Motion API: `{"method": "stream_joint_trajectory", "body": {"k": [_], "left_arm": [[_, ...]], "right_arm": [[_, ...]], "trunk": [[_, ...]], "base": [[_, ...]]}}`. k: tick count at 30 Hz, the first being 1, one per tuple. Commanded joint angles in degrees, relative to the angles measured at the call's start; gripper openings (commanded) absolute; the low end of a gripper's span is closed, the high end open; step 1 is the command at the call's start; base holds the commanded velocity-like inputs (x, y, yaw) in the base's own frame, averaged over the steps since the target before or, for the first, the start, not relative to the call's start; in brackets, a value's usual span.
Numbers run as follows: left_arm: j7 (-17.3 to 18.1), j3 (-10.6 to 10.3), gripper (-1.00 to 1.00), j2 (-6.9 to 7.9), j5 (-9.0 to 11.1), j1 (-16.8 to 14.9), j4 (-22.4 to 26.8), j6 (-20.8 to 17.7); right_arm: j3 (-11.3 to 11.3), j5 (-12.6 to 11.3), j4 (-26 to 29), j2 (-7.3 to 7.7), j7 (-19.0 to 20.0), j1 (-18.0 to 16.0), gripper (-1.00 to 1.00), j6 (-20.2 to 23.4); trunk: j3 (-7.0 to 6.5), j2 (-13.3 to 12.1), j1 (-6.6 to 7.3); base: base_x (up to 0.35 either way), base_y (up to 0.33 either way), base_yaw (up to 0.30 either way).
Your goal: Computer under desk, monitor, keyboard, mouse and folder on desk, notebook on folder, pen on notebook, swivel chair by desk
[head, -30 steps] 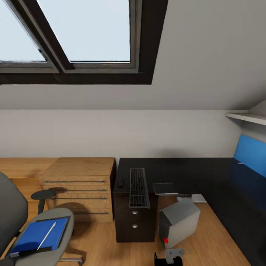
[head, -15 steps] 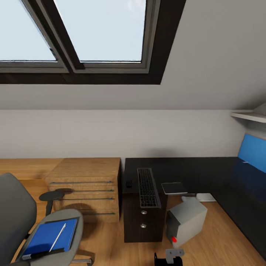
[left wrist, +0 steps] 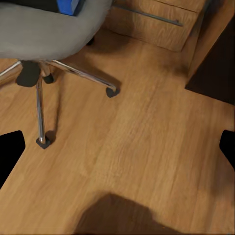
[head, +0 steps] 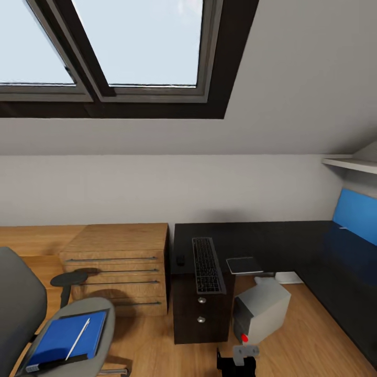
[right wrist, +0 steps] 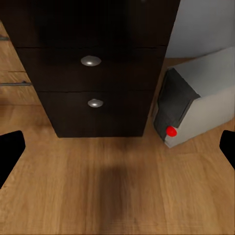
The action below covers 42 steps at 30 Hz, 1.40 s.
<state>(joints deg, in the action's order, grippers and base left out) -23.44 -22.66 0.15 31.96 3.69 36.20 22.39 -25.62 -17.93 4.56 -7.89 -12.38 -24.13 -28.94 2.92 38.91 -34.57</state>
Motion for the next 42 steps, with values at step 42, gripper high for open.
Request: {"method": "stream_joint_trajectory", "body": {"k": [42], "left_arm": [[-14.7,1.2,1.00,-3.04,4.1,-14.8,32.0,-35.3]], "right_arm": [[12.1,-65.9,21.0,10.94,31.4,-7.8,1.00,50.7]], "trunk": [[7.65,16.9,-9.25]], "base": [[0.000,0.000,0.000]]}}
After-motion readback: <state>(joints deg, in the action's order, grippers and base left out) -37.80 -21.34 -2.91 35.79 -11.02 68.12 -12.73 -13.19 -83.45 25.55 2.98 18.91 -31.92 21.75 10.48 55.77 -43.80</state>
